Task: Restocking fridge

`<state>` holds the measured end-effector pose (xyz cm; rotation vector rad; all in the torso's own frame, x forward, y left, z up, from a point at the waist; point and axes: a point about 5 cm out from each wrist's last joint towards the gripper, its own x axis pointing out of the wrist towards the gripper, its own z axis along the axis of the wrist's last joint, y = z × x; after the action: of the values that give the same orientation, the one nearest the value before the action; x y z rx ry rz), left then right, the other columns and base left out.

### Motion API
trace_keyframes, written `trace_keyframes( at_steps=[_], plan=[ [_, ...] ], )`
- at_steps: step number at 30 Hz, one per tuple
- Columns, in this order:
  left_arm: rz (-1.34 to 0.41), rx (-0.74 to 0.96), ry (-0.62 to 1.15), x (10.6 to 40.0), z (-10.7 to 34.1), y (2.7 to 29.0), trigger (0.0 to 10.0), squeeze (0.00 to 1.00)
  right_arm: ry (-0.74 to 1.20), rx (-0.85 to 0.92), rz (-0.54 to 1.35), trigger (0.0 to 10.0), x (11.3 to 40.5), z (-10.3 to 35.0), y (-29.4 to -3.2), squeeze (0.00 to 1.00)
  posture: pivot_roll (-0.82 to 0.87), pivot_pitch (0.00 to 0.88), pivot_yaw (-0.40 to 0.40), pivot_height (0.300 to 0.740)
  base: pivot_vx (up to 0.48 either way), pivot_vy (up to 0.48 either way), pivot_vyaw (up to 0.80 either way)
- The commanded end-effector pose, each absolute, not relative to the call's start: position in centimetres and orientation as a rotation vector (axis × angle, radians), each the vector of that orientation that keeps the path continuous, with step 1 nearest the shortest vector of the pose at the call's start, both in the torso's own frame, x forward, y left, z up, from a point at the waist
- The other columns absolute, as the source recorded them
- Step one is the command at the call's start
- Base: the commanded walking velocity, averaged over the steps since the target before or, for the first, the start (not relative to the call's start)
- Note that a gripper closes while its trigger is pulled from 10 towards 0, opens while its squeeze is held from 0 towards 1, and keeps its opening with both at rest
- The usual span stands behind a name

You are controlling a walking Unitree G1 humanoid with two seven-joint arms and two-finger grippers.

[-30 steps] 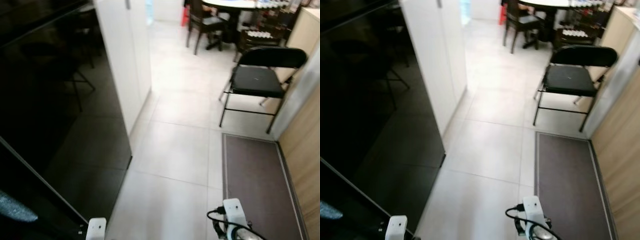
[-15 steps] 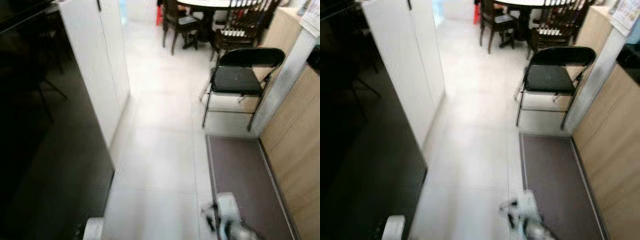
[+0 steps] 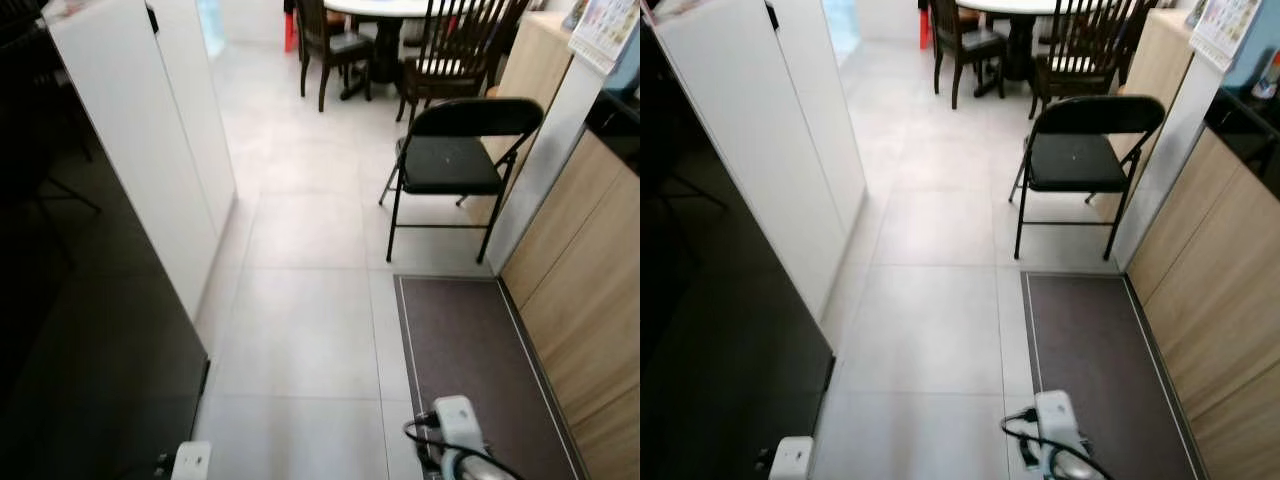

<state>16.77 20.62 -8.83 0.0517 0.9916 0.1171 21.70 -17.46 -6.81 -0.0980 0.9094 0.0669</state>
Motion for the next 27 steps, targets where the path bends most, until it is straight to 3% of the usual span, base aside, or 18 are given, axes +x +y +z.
trace_keyframes(
  at_steps=[1, 6, 12, 27],
  plan=[
    [0.111, 0.055, 0.984, 17.1, -8.7, 20.5, 10.0, 0.00, 0.920, -0.106, 0.047, 10.0, 21.3, -6.9, -18.4, 0.00, -0.08, 0.000, 0.036, 0.740, 0.262, 0.000, 0.00],
    [0.118, 0.053, 0.999, 16.6, -8.9, 20.8, 10.0, 0.00, 0.920, -0.123, 0.072, 10.0, 21.4, -6.9, -18.4, 0.00, -0.08, 0.000, 0.035, 0.740, 0.266, 0.000, 0.00],
    [0.122, 0.047, 1.009, 16.3, -9.0, 20.9, 10.0, 0.00, 0.917, -0.126, 0.072, 10.0, 21.5, -6.8, -18.4, 0.00, -0.09, 0.000, 0.034, 0.740, 0.266, 0.000, 0.80],
    [0.126, 0.043, 1.027, 15.8, -9.2, 21.0, 10.0, 0.00, 0.903, -0.100, 0.032, 10.0, 21.6, -6.8, -18.5, 0.00, -0.08, 0.000, 0.036, 0.740, 0.270, 0.000, 0.00]
  ],
)
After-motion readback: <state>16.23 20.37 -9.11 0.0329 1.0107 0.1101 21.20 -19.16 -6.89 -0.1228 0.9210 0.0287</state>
